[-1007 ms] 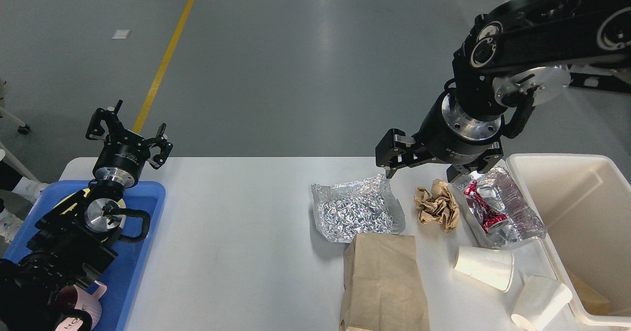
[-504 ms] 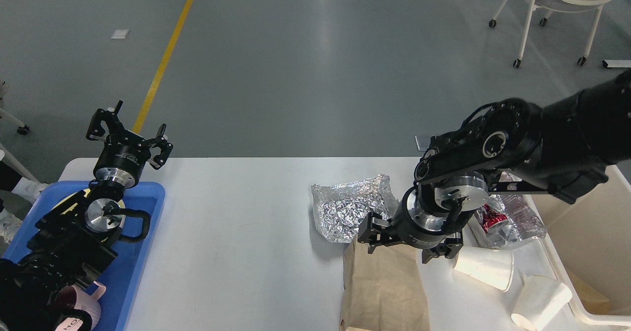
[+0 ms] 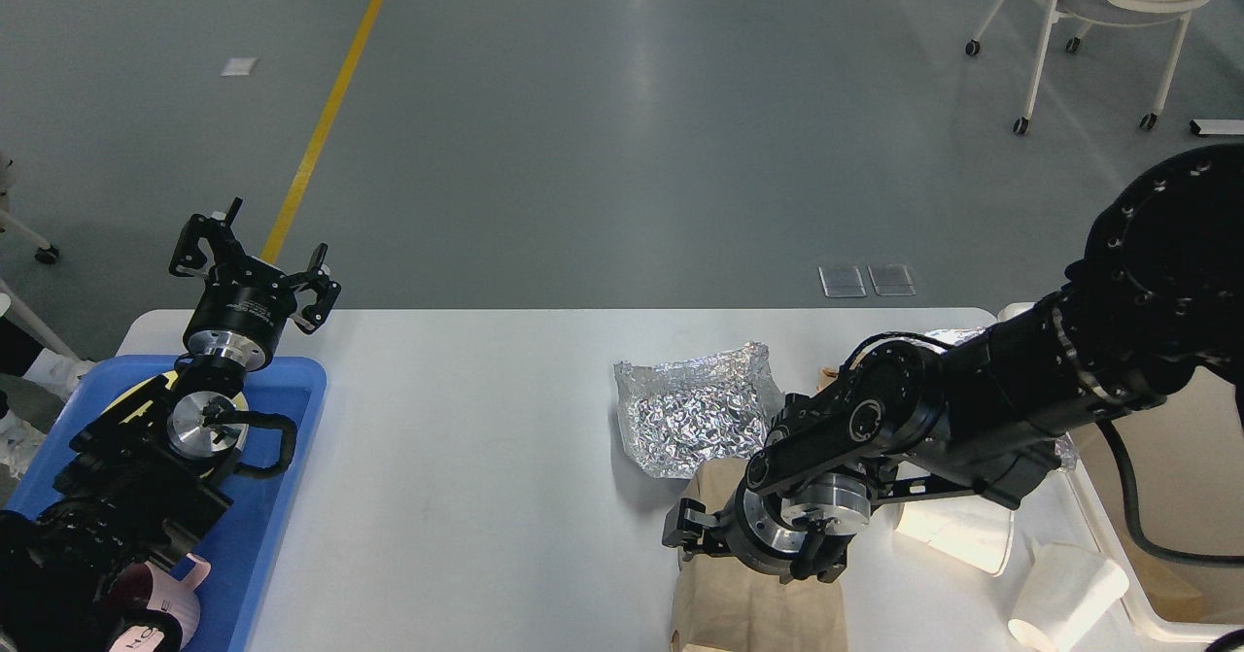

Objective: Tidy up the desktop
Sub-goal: 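Lower the right gripper onto the brown paper bag nearest the robot, then close the right gripper on the brown paper bag's top edge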

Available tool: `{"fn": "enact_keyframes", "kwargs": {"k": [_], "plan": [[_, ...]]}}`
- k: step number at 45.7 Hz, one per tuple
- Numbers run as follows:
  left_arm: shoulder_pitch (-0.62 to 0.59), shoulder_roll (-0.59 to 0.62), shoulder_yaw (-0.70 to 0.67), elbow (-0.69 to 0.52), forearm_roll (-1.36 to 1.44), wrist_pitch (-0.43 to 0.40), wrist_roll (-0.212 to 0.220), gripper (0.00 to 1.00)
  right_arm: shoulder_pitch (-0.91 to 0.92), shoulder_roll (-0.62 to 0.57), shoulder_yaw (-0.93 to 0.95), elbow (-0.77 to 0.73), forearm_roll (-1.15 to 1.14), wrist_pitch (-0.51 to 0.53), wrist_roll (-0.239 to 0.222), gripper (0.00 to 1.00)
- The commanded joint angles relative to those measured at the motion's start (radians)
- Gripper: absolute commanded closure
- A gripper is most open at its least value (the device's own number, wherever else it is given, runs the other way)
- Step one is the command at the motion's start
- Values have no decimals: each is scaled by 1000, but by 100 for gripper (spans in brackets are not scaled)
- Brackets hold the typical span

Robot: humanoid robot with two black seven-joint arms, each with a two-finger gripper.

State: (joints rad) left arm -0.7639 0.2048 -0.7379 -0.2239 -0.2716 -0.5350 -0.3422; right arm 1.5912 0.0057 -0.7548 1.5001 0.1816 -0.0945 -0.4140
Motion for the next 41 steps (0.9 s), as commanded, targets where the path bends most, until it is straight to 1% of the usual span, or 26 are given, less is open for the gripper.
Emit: {"fn": "enact_keyframes", "kwargs": {"k": [1,3,6,7,10,17,19,20,21,24,25,41], "plan": [[0,1,0,0,2,0,0,1,-56,7,5,-38,1,-47,0,0],[0,1,0,0,2,0,0,0,-75,16,5,-57,-1,-63,0,0],[0,-1,0,0,0,0,0,0,-108,25,5,-89,-1,-80,0,3],[0,1,0,0,0,0,0,1,-118,25,5,-98,-2,-82,0,6],[0,1,0,0,0,0,0,1,-149,30,5,-116,-2,-82,1,20],[0,1,0,0,0,0,-1,1,-201,42,3,-139,-2,-100,1,34],[0,-1,0,0,2,0,0,0,-204,45,2,-139,-4,-106,1,44],[0,1,0,0,0,0,0,1,-206,46,2,-139,-4,-109,1,53],[0,1,0,0,0,0,0,0,-206,48,2,-139,-4,-110,1,63],[0,1,0,0,0,0,0,0,-206,53,2,-139,-2,-116,0,99],[0,1,0,0,0,0,0,1,-204,54,2,-139,-2,-117,0,100],[0,1,0,0,0,0,0,0,-181,56,-3,-127,6,-129,-8,100]]}}
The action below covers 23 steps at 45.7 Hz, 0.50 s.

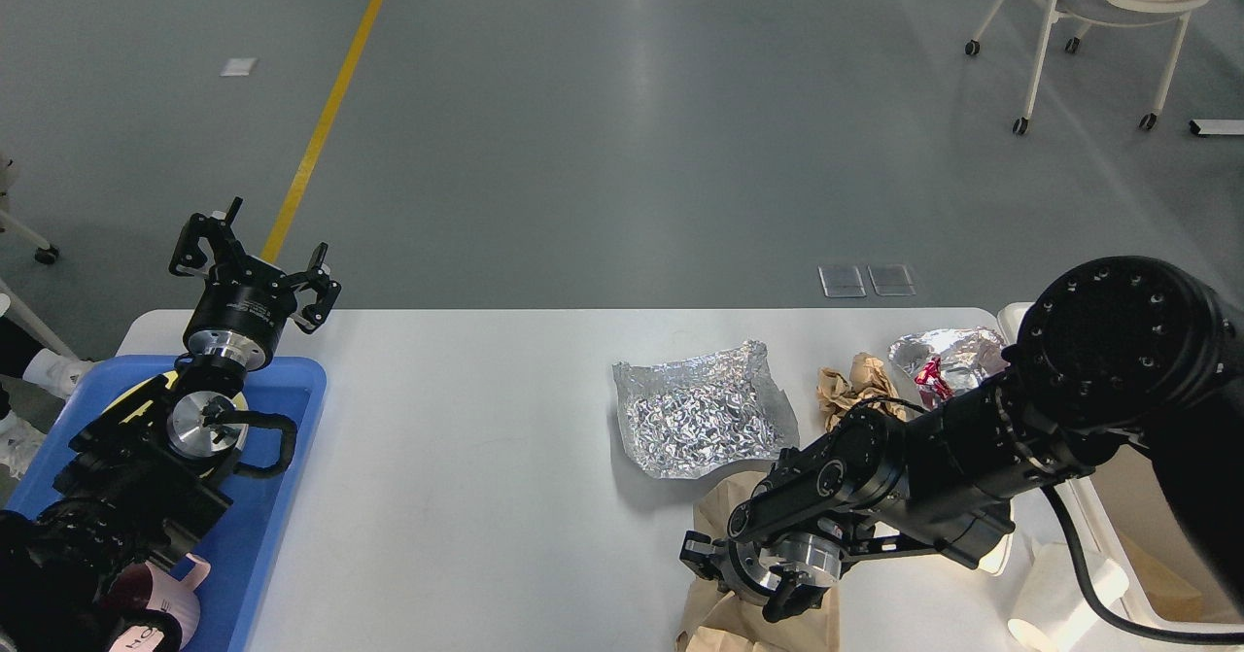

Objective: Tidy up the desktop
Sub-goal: 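Close the right gripper on the brown paper bag's top edge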

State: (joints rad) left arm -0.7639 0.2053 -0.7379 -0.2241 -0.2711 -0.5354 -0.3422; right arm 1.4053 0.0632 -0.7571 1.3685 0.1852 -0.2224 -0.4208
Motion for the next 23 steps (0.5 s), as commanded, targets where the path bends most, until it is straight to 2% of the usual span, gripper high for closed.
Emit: {"fn": "enact_keyframes", "kwargs": {"k": [1,14,23], "plan": [[0,0,0,0,0,0,0,0,6,-2,-1,6,2,0,-1,100],[0,0,0,0,0,0,-1,0,37,-11,-4,32,2,2,-1,100],[0,-1,0,0,0,0,0,0,164,-106,-8,207,-6,31,-1,100]]}}
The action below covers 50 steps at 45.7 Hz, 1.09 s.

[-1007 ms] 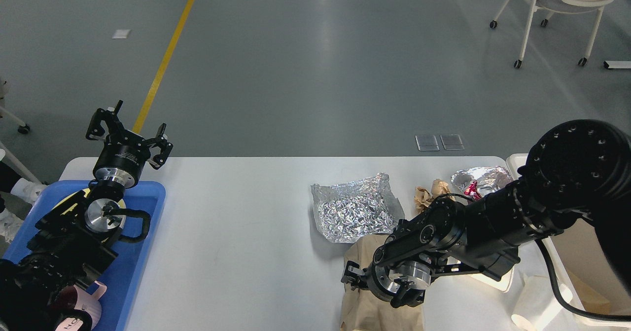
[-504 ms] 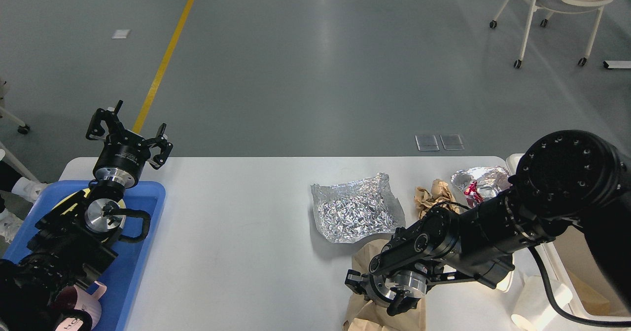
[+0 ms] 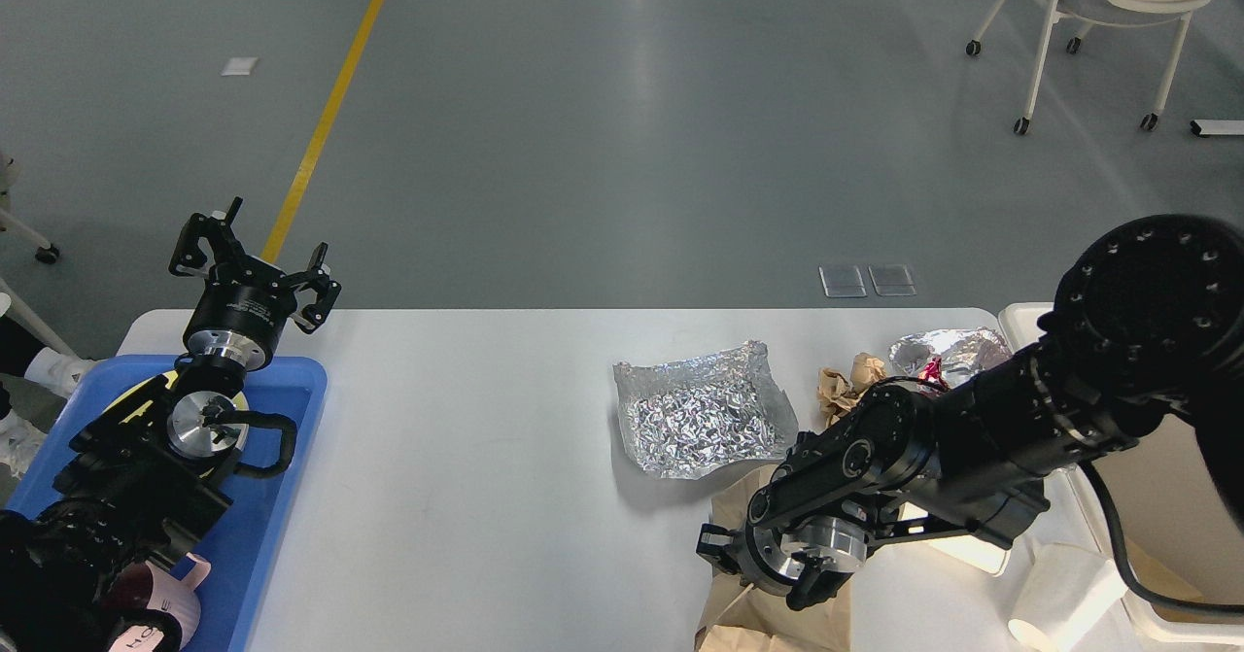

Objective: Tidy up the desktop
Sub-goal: 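Close the right gripper on the brown paper bag's top edge, then lift the brown paper bag and drop it into the white bin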

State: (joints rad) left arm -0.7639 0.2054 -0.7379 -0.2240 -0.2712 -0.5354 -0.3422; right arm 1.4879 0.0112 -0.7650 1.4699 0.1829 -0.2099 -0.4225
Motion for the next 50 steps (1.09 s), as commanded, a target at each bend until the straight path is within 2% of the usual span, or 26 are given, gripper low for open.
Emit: {"fn": "enact_keyframes", "kwargs": {"k": [1,8,17,21,25,36,45,50], "plan": [[0,0,0,0,0,0,0,0,106,-69,0,124,-5,26,1,100],[0,0,0,0,0,0,0,1,297,-180,0,194,-14,154,1,100],[0,0,0,0,0,0,-1,1,615,-289,-10,208,0,559,1,100],[0,-1,0,0,0,0,-1,1,733,-303,-42,198,0,691,1,100],[0,0,0,0,1,0,0,0,825,-318,-65,188,-2,774,1,100],[0,0,0,0,1,0,0,0,1041,-382,-65,190,0,919,-1,100],[0,0,0,0,0,0,-1,1,1062,-382,-82,190,-14,911,1,100],[0,0,0,0,0,0,0,1,1016,-384,-204,149,-23,890,4,100]]}}
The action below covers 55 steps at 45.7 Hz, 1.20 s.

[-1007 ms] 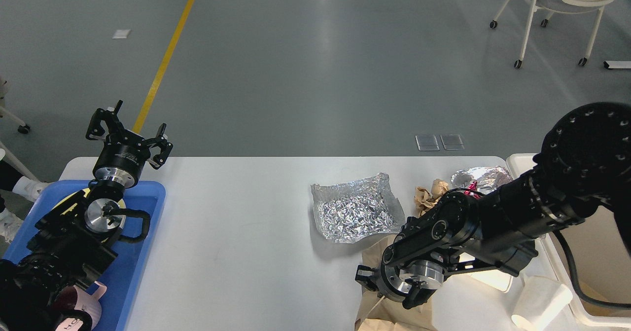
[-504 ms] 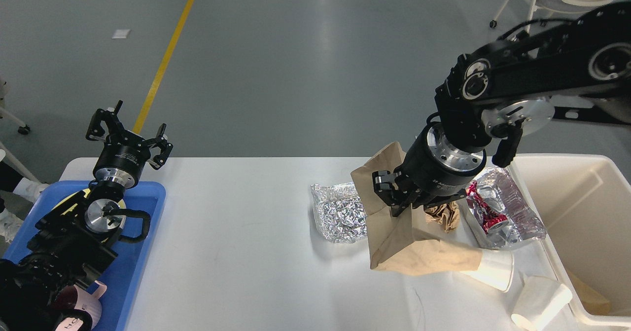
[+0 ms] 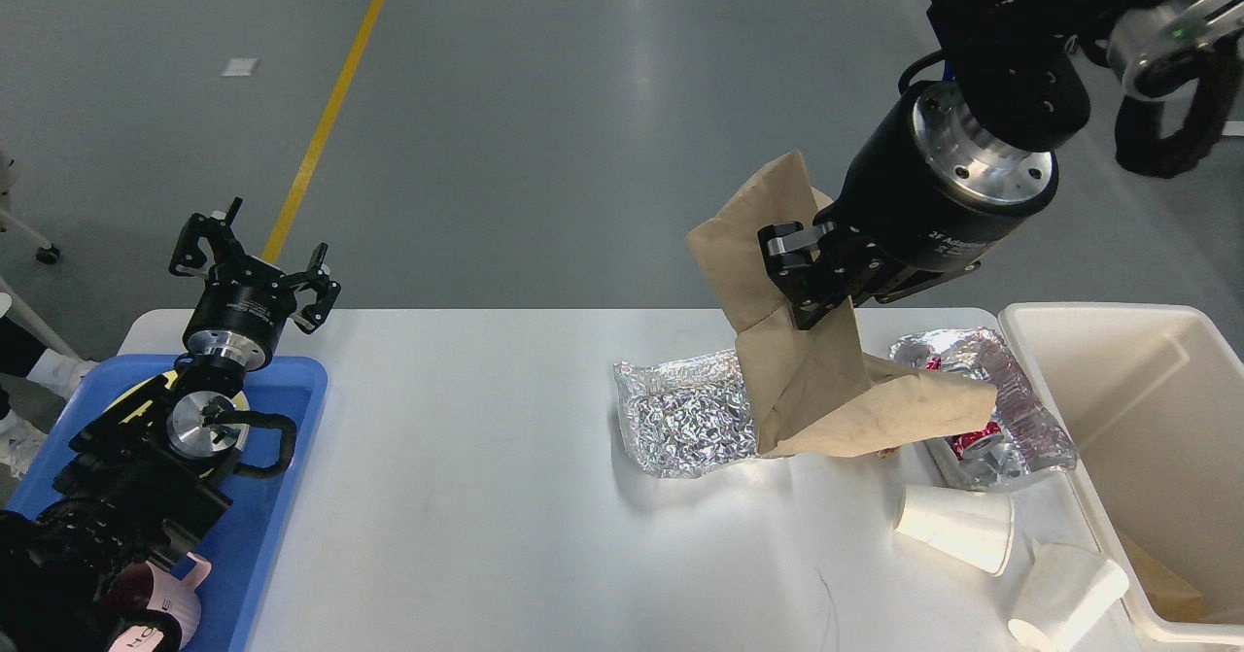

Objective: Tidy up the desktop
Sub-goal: 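Lift the brown paper bag and drop it into the white bin, then raise the right gripper out of the white bin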

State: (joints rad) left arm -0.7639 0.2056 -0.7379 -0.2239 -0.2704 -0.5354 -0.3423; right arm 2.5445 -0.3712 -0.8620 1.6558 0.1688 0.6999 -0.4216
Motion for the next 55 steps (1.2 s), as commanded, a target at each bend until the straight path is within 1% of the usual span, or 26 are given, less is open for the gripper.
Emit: {"fn": "enact_keyframes", "kwargs": {"k": [1,3,6,12,19,23,28,34,37,43,48,51,55], "plan": [[0,0,0,0,-1,0,-1,1,-53,-3,-132,-51,-14,-28,3,100],[0,0,0,0,-1,0,0,0,-84,-12,-172,-82,-25,-45,4,100],[0,0,0,0,0,0,0,0,-153,-63,-206,-143,-51,-74,4,100],[0,0,0,0,0,0,0,0,-322,-175,-209,-257,-149,-146,4,100],[0,0,0,0,-1,0,0,1,-532,-241,-207,-393,-235,-255,4,100],[0,0,0,0,-1,0,0,0,-667,-241,-206,-503,-235,-325,4,100],[0,0,2,0,-1,0,0,0,-838,-223,-204,-675,-235,-443,6,100],[0,0,2,0,-1,0,0,1,-1045,-155,-206,-859,-233,-578,4,100],[0,0,2,0,0,0,-1,0,-1157,-121,-206,-967,-223,-618,3,100],[0,0,0,0,-1,0,0,1,-1372,-91,-204,-1198,-215,-669,3,100],[0,0,2,0,-1,0,-1,0,-1486,-48,-190,-1352,-213,-692,7,100],[0,0,0,0,-1,0,0,0,-1527,-35,-155,-1407,-213,-697,7,100],[0,0,0,0,-1,0,-1,1,-1560,-34,-117,-1429,-213,-697,7,100]]}}
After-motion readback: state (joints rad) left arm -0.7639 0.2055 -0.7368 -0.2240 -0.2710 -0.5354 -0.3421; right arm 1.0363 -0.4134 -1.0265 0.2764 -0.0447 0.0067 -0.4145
